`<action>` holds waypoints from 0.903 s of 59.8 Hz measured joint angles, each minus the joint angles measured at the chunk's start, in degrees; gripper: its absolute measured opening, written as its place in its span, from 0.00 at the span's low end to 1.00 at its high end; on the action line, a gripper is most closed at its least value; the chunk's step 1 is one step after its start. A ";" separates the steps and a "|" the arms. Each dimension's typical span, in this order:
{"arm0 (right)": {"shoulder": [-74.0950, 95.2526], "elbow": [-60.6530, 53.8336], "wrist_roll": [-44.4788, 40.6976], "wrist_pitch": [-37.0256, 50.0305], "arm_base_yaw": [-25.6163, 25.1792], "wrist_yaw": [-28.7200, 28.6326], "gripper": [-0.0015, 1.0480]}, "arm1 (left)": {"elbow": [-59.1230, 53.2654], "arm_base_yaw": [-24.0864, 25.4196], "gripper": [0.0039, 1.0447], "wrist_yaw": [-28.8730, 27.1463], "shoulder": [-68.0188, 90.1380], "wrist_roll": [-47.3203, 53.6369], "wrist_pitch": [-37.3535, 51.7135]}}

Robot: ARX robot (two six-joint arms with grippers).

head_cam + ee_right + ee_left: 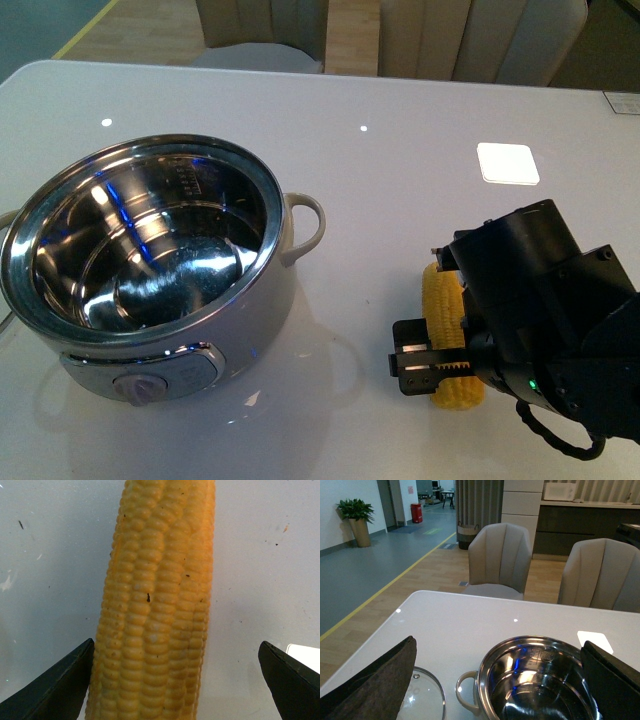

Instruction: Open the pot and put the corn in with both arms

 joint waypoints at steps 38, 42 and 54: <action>-15.45 -7.23 0.37 -2.80 1.38 -3.91 0.24 | -0.02 0.00 0.94 0.00 0.00 0.00 0.00; -18.01 -7.72 1.38 -3.65 2.08 -4.74 0.23 | -0.02 0.00 0.94 0.00 0.00 0.00 0.00; -24.81 -6.71 6.56 -5.40 3.52 -7.98 0.22 | -0.02 0.00 0.94 0.00 0.00 0.00 0.00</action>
